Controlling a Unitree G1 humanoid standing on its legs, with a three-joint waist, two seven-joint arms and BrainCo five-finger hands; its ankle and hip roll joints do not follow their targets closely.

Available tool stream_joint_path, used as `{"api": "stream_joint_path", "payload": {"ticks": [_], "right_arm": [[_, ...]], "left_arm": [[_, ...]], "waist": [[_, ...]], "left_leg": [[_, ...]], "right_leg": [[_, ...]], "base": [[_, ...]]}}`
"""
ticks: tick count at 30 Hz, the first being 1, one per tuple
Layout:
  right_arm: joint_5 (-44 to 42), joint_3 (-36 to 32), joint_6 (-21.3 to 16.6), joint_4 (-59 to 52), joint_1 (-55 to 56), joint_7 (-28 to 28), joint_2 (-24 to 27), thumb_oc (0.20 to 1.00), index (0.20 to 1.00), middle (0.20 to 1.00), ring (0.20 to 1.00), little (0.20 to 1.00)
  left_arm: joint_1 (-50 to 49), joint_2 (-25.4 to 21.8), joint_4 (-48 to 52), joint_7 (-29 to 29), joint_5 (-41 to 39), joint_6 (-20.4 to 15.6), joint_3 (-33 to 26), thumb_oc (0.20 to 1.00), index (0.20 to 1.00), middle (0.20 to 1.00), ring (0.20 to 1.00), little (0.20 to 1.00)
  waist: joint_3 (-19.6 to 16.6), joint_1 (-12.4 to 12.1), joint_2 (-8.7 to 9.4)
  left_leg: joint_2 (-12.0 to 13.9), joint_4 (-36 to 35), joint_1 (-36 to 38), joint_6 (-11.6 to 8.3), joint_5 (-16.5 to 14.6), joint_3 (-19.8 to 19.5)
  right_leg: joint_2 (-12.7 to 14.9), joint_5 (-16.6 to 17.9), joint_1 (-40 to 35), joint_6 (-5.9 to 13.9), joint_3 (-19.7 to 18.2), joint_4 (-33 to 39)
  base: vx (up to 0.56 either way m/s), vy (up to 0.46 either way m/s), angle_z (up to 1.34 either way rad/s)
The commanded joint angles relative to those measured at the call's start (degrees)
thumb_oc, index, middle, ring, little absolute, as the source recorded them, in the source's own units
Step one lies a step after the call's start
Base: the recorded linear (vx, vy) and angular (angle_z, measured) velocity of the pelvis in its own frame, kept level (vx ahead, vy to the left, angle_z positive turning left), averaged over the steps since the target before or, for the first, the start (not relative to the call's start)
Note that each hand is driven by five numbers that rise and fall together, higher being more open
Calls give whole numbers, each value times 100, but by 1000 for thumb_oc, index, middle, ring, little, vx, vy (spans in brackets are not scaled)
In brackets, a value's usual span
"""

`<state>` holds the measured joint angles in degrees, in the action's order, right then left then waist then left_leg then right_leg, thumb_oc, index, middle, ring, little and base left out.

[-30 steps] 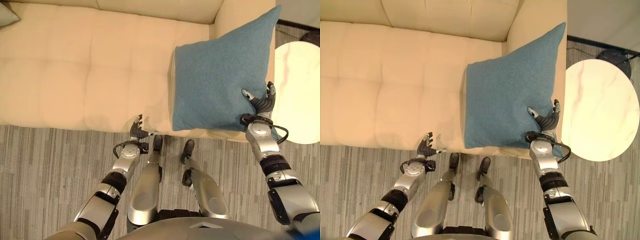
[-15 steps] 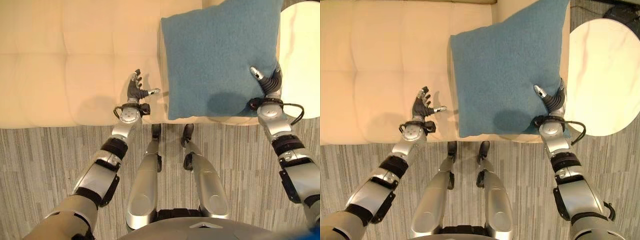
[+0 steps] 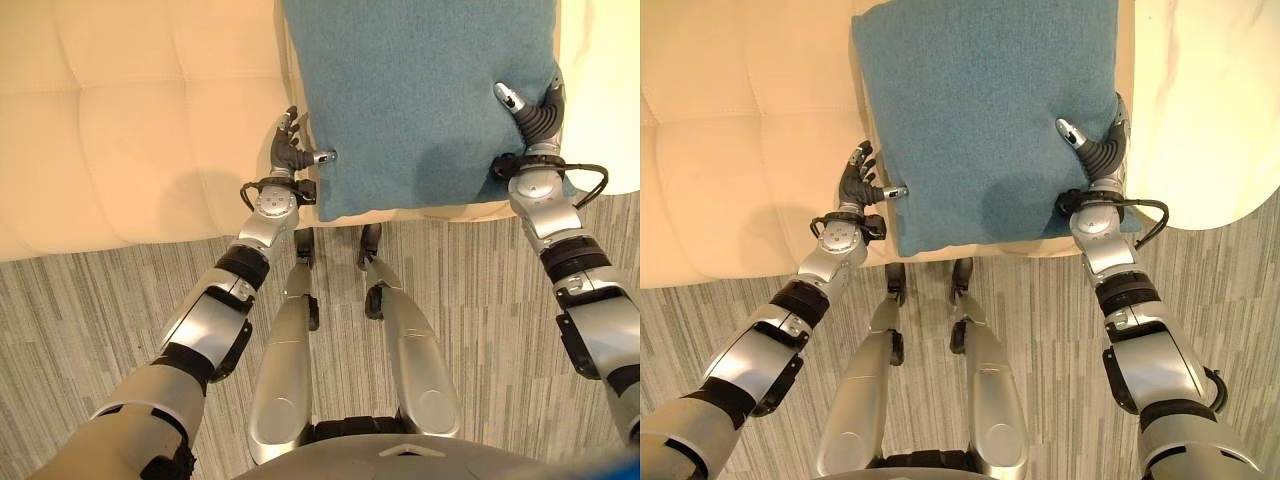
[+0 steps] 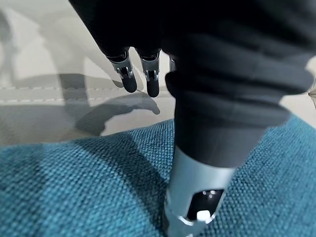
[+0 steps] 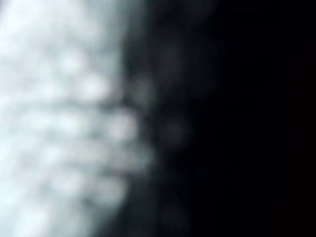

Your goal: Pick up all the scattered cushions and arrange them neatly on the sofa.

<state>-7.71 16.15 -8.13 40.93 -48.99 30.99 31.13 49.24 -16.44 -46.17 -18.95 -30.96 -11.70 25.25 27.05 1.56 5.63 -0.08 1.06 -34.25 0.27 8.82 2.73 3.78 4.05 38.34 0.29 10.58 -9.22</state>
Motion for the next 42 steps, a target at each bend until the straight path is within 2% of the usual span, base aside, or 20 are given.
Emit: {"api": "stream_joint_path", "payload": {"ticks": [1,3,4,5,6,8,9,10,11,12,13,14,16,22,28,33,35,39,40,42], "right_arm": [[190,481,77,297,157,-16,-168,1000,1000,1000,1000,1000],[272,543,66,177,20,38,-276,1000,1000,1000,1000,1000],[273,542,68,175,21,39,-275,1000,1000,1000,1000,1000],[259,564,58,144,-40,91,-371,1000,1000,1000,1000,1000],[259,565,59,143,-39,92,-370,1000,1000,1000,1000,1000],[206,509,30,71,-52,154,-491,1000,1000,1000,1000,1000],[103,450,-40,18,-34,170,-597,1000,1000,1000,1000,1000],[56,441,-85,-16,-14,166,-637,639,639,639,639,639],[29,430,-109,-55,12,152,-669,278,278,278,278,278],[13,423,-149,-106,23,146,-691,200,200,200,200,200],[0,413,-182,-145,35,135,-710,200,200,200,200,200],[0,413,-182,-145,35,135,-710,200,200,200,200,200],[52,378,-272,-376,55,183,-786,200,200,200,200,200],[213,328,-369,-938,387,145,-865,200,200,200,200,200],[363,218,-427,-1754,1313,-39,-1087,200,200,200,200,200],[419,133,-721,-2976,2670,-430,-1390,200,200,200,200,200],[291,85,-835,-3438,3140,-619,-1399,200,200,200,200,200],[188,-24,-926,-3982,3698,-864,-1259,200,200,200,200,200],[184,-247,-939,-4264,4004,-908,-1140,200,200,200,200,200],[204,-356,-926,-4338,4091,-877,-1106,200,200,200,200,200]], "left_arm": [[31,337,106,113,30,-197,151,1000,1000,1000,1000,1000],[30,681,173,136,-64,-199,294,1000,1000,1000,1000,1000],[30,682,173,136,-64,-199,294,1000,1000,1000,1000,1000],[51,942,191,135,-336,-265,302,1000,1000,1000,1000,1000],[52,943,190,136,-338,-267,302,1000,1000,1000,1000,1000],[31,1221,346,173,-833,-368,269,1000,1000,1000,1000,1000],[31,1369,515,214,-1114,-449,247,1000,1000,1000,1000,1000],[29,1427,635,221,-1220,-500,233,1000,1000,1000,1000,1000],[17,1478,728,255,-1341,-536,225,583,583,583,583,583],[38,1518,821,259,-1454,-599,199,313,313,313,313,313],[42,1572,911,265,-1573,-652,175,200,200,200,200,200],[42,1572,911,265,-1573,-652,175,200,200,200,200,200],[84,1674,1252,169,-1953,-931,-11,200,200,200,200,200],[-103,1606,1732,43,-2024,-1145,-256,200,200,200,200,200],[-826,1387,2405,21,-1727,-1060,-210,200,200,200,200,200],[-2217,957,3505,237,-1130,-848,-18,200,200,200,200,200],[-2835,689,3967,379,-1001,-800,-63,200,200,200,200,200],[-3502,466,4463,532,-920,-776,-203,200,200,200,200,200],[-3712,431,4627,636,-940,-794,-241,200,200,200,200,200],[-3705,434,4657,636,-915,-823,-214,200,200,200,200,200]], "waist": [[-197,-115,3],[-164,-80,-5],[-166,-81,-7],[-153,-61,2],[-154,-61,1],[-153,-42,-2],[-106,-22,18],[-106,-24,9],[-156,-48,-28],[-114,-27,-4],[-123,-24,-13],[-123,-24,-13],[-175,-27,-58],[-347,-81,-112],[-566,-159,-111],[-827,-295,-67],[-978,-388,-101],[-1196,-517,-162],[-1371,-554,-221],[-1436,-483,-241]], "left_leg": [[-74,489,-44,-157,-942,-411],[-78,497,-112,-150,-940,-405],[-77,499,-114,-150,-940,-405],[-78,494,-131,-150,-941,-410],[-78,494,-131,-150,-941,-410],[-90,463,-125,-147,-926,-421],[-128,475,-198,-127,-763,-369],[-128,469,-191,-131,-764,-366],[-81,438,-98,-159,-935,-422],[-127,452,-169,-135,-765,-370],[-127,435,-149,-140,-761,-370],[-127,435,-149,-140,-761,-370],[-118,350,-2,-172,-741,-379],[-67,158,539,-220,-758,-393],[2,-32,1223,-226,-832,-419],[91,12,2022,-222,-1004,-451],[125,152,2220,-256,-1048,-576],[85,256,2391,-333,-1063,-759],[28,270,2344,-418,-1002,-795],[84,313,2322,-414,-1020,-533]], "right_leg": [[379,318,-280,674,-101,640],[358,339,-207,672,-122,667],[357,340,-205,672,-123,666],[350,353,-183,673,-136,683],[349,353,-183,673,-135,684],[337,358,-171,670,-152,702],[389,489,-114,625,-106,705],[385,489,-113,623,-108,706],[328,346,-184,669,-145,712],[383,480,-127,623,-102,711],[384,475,-138,621,-98,713],[384,475,-138,621,-98,713],[386,461,-255,620,-86,745],[363,368,-813,604,-33,846],[338,227,-1506,563,55,918],[252,-145,-2457,479,242,882],[191,-360,-2804,413,450,797],[207,-510,-3237,370,801,839],[288,-532,-3496,381,1287,993],[376,-542,-3582,403,1546,1019]], "base": [[0,0,0],[-11,-34,1],[-9,-47,-3],[-5,-29,-4],[-6,-45,-5],[-49,-14,0],[-99,-17,0],[-3,-31,0],[0,0,0],[2,-29,4],[-92,-13,4],[8,-44,4],[8,-58,4],[29,-33,1],[81,-46,13],[95,-85,21],[23,-85,34],[32,-13,67],[-5,44,125],[8,113,195]]}}
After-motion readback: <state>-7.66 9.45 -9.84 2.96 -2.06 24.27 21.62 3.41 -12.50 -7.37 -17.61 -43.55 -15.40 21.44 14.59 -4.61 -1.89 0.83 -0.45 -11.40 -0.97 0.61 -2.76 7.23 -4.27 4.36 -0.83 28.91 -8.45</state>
